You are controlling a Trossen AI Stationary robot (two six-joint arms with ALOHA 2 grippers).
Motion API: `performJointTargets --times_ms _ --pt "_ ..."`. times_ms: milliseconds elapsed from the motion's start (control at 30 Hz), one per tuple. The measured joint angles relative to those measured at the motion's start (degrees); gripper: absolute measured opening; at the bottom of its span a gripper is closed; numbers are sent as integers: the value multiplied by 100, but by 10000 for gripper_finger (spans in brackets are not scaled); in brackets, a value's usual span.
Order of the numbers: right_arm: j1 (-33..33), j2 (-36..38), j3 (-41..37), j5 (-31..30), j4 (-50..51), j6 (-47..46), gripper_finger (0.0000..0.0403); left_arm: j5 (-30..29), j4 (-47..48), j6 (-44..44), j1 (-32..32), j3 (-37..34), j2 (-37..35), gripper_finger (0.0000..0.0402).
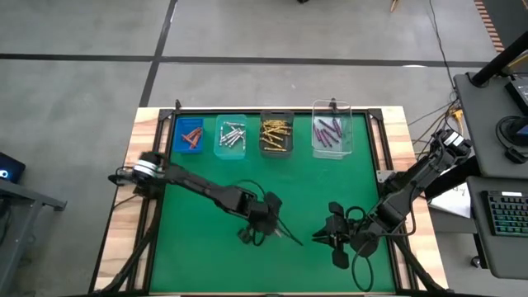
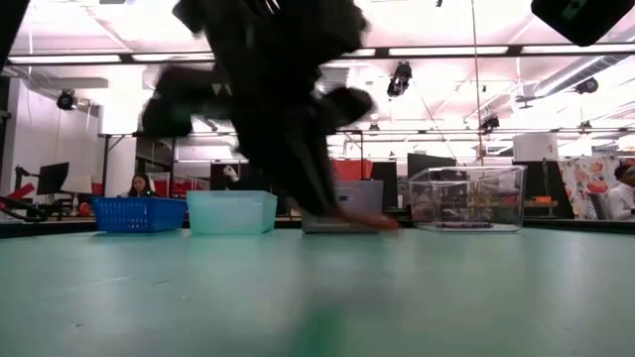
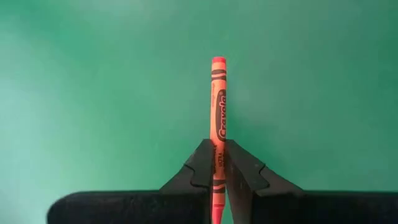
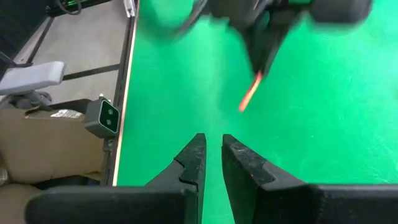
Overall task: Sort crayons
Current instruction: Put the red crayon into the blue bin
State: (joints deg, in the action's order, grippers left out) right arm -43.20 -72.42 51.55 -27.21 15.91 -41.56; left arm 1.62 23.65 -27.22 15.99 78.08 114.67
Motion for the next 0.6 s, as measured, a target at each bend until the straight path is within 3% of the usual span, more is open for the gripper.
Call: performJointTargets --times_ms 267,600 --pt "5 0 -4 -154 -25 15 43 -354 1724 891 -763 -462 -1392 1" --pt "15 0 -4 -156 -41 12 43 -2027 2260 2522 -2401 -2103 -3425 0"
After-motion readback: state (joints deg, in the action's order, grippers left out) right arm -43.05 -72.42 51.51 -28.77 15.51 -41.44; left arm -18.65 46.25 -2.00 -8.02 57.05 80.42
